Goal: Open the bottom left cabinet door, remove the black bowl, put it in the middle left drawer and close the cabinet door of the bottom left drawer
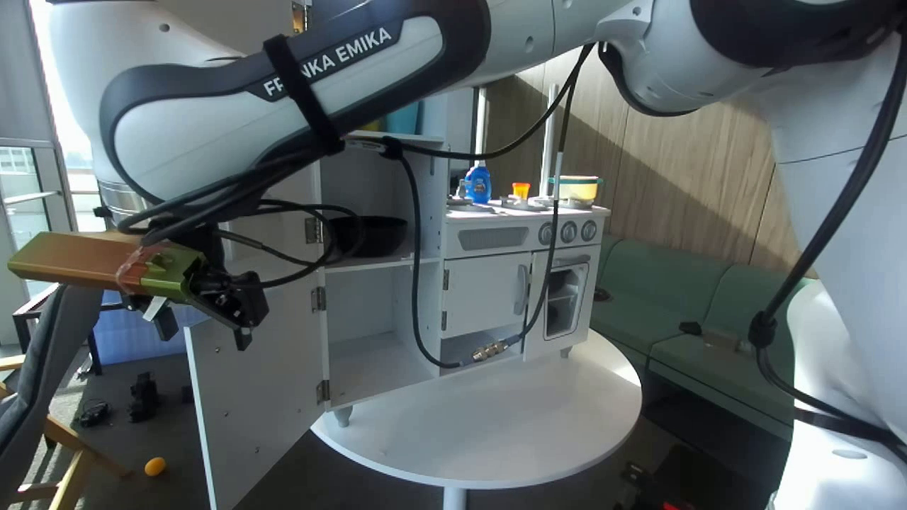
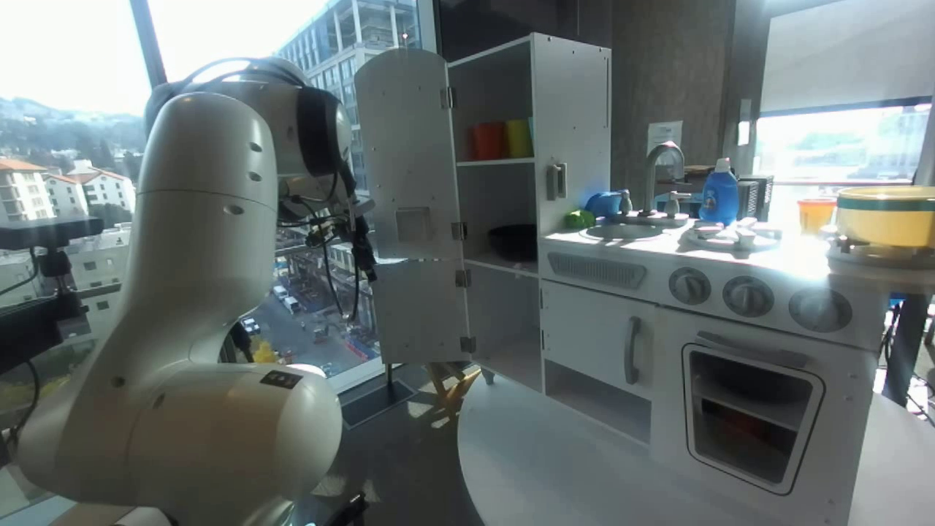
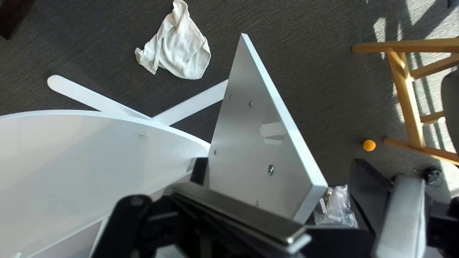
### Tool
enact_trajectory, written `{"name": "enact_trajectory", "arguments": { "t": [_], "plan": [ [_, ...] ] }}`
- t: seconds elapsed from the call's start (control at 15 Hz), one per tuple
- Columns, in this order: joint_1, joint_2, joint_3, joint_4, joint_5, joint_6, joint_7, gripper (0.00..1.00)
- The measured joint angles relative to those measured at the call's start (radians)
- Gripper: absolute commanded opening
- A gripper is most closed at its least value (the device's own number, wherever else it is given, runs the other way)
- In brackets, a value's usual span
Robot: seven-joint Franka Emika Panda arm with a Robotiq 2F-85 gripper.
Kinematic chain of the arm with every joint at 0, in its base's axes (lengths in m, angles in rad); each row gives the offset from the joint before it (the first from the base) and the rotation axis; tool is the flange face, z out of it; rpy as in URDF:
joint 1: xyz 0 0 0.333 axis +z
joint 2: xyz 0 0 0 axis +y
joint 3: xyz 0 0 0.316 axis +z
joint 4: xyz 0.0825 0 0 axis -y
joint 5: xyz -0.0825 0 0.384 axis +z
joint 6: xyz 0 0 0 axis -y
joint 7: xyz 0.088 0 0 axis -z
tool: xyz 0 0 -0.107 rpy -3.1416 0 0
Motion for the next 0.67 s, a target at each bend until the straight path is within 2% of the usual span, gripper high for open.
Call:
{"name": "enact_trajectory", "arguments": {
  "t": [0.27, 0.67],
  "plan": [
    [0.03, 0.018, -0.038, 0.013, -0.018, 0.0, 0.0, 1.0],
    [0.043, 0.006, -0.103, 0.008, -0.13, -0.023, -0.003, 1.0]
  ]
}}
